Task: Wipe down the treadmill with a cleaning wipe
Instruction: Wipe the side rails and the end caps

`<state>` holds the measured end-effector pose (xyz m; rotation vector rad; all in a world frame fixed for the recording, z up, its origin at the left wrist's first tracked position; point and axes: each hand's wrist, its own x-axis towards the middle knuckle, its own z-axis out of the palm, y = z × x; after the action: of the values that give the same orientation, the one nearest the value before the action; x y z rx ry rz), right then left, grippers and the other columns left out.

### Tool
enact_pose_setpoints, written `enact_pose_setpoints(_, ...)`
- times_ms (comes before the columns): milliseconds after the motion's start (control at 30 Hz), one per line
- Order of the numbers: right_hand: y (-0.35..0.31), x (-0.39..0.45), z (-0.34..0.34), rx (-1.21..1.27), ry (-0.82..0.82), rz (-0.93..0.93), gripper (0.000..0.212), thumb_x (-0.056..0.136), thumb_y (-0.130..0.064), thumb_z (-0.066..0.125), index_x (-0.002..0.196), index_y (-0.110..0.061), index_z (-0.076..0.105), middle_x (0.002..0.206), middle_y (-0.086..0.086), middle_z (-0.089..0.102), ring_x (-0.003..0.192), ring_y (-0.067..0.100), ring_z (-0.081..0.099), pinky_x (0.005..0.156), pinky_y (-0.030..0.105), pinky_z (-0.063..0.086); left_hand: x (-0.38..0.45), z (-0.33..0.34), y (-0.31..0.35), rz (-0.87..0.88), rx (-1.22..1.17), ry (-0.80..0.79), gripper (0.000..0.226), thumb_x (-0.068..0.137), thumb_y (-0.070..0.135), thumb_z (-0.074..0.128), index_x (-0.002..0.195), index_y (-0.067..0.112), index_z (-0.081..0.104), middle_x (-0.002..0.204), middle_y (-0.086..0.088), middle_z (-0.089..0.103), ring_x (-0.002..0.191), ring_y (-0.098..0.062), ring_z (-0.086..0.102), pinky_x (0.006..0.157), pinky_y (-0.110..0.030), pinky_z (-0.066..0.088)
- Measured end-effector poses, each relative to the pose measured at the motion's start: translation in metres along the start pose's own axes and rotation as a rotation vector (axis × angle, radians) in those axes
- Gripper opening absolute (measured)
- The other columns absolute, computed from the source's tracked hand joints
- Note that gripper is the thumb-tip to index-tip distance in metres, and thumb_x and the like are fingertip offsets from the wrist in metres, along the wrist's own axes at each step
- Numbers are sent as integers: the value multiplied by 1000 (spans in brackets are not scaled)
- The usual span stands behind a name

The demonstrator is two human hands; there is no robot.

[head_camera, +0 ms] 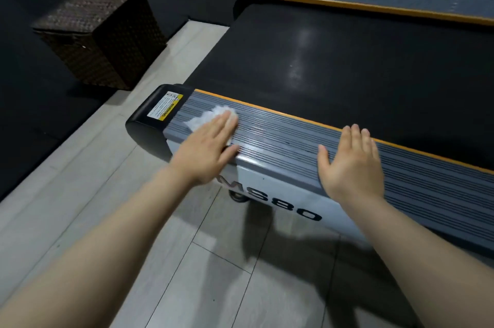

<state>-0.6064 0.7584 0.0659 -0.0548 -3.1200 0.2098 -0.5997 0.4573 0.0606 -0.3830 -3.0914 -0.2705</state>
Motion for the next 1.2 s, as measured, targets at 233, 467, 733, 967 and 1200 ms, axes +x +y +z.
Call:
enact_pose_setpoints(233, -2, 2, 0, 1, 10, -1, 74, 99, -50, 28, 153, -1, 17, 161, 16, 16, 150, 29, 10, 123, 40, 7, -22, -9, -62, -395, -139, 99, 68, 104, 50, 24, 158, 9, 15, 166, -8, 7, 153, -17, 2, 123, -30, 0)
enact_pose_setpoints(467, -2, 2, -1, 9, -3, 9, 73, 99, -49, 28, 154, -2, 17, 162, 15, 15, 150, 28, 8, 123, 38, 4, -35, 4, -2, -296, -77, 230, 53, 105, 34, 39, 151, 9, 36, 154, -11, 40, 143, -27, 35, 116, -40, 27)
enact_pose_setpoints(733, 0, 2, 1, 36, 26, 7, 73, 98, -51, 28, 153, -3, 20, 161, 14, 18, 150, 28, 11, 123, 39, 6, 3, -23, -34, -544, -159, 380, 39, 93, 11, 56, 132, 12, 58, 134, -14, 51, 119, -33, 50, 96, -39, 40)
enact_pose_setpoints(967, -3, 0, -3, 20, -15, -6, 68, 101, -45, 28, 154, -2, 18, 161, 15, 16, 150, 30, 10, 123, 39, 4, -28, -1, 15, -70, -281, 224, 52, 94, 4, 56, 144, 19, 51, 149, 2, 48, 140, -14, 38, 115, -28, 25)
enact_pose_setpoints(1200, -160, 10, -4, 145, -158, -593, 64, 103, -46, 26, 157, -15, 8, 164, 5, 6, 151, 23, 3, 122, 38, 2, -11, -8, -67, -107, -333, 183, 42, 100, 16, 47, 142, 17, 53, 149, 4, 48, 139, -4, 34, 118, -29, 27)
